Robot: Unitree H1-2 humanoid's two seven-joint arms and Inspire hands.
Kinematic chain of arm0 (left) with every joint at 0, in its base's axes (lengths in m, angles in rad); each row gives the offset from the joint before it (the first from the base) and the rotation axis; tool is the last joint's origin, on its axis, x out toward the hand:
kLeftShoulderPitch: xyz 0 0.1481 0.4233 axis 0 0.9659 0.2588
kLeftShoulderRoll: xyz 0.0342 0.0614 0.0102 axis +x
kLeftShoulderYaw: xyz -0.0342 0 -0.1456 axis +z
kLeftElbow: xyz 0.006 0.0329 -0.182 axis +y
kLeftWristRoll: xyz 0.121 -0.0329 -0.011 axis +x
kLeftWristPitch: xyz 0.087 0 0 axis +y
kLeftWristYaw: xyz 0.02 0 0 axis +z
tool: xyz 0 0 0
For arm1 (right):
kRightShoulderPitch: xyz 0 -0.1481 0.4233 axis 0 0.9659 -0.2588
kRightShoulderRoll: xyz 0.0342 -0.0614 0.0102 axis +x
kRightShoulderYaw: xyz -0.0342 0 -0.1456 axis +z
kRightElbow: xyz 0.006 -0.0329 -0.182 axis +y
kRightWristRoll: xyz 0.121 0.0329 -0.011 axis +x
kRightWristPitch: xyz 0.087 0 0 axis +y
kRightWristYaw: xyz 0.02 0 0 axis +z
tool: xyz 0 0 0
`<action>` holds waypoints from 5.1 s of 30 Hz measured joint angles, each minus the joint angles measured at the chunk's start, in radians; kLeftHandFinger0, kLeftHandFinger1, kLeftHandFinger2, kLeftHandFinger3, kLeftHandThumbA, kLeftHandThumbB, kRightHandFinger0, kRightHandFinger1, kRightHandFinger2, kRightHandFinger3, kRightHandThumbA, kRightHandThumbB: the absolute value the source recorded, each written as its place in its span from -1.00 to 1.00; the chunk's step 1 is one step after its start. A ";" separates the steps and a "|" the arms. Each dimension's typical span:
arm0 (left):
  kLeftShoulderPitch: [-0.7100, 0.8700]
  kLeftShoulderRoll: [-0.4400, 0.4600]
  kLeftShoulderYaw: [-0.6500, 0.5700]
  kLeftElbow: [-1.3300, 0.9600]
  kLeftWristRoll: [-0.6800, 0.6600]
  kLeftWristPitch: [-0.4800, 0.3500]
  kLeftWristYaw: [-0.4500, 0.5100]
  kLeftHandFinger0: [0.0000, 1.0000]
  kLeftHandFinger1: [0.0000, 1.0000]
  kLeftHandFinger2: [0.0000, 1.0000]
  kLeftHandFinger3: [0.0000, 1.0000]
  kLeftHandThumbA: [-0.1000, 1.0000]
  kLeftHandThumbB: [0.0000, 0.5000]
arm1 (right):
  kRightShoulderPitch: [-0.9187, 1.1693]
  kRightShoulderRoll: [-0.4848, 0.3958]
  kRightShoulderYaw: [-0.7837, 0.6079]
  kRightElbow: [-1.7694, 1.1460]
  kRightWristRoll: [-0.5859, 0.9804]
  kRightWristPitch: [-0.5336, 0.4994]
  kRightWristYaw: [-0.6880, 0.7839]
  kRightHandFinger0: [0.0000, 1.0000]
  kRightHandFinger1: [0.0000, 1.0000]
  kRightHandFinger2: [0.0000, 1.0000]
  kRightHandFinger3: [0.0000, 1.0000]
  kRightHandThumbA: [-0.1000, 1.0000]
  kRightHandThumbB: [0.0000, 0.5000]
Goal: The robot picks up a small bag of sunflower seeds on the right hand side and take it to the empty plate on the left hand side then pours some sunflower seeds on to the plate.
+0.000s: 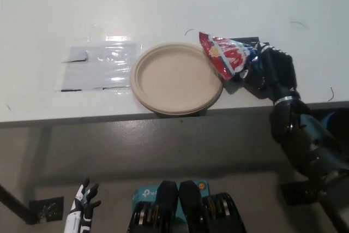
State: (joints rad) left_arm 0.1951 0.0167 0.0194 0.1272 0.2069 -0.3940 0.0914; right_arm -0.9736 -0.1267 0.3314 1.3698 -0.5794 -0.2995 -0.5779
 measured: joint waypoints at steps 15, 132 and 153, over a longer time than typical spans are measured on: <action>0.006 0.000 0.004 0.000 0.015 -0.005 0.010 0.70 0.81 0.76 1.00 1.00 -0.56 | -0.018 0.024 0.117 0.006 -0.009 0.001 -0.018 -1.00 -0.82 0.43 0.64 -1.00 -0.59; 0.011 0.003 0.028 -0.008 0.030 -0.019 0.010 0.56 0.57 0.45 1.00 1.00 -0.59 | -0.069 -0.055 0.190 0.035 -0.195 0.000 -0.133 -1.00 -0.55 0.41 0.40 -1.00 -0.62; 0.012 0.006 0.033 0.006 0.045 -0.032 0.025 0.41 0.54 0.40 1.00 1.00 -0.63 | -0.069 -0.132 0.416 0.039 -0.282 0.032 -0.146 -1.00 -0.57 0.35 0.16 -1.00 -0.33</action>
State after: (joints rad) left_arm 0.2074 0.0225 0.0527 0.1328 0.2522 -0.4259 0.1164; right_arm -1.0430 -0.2591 0.7472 1.4087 -0.8616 -0.2673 -0.7241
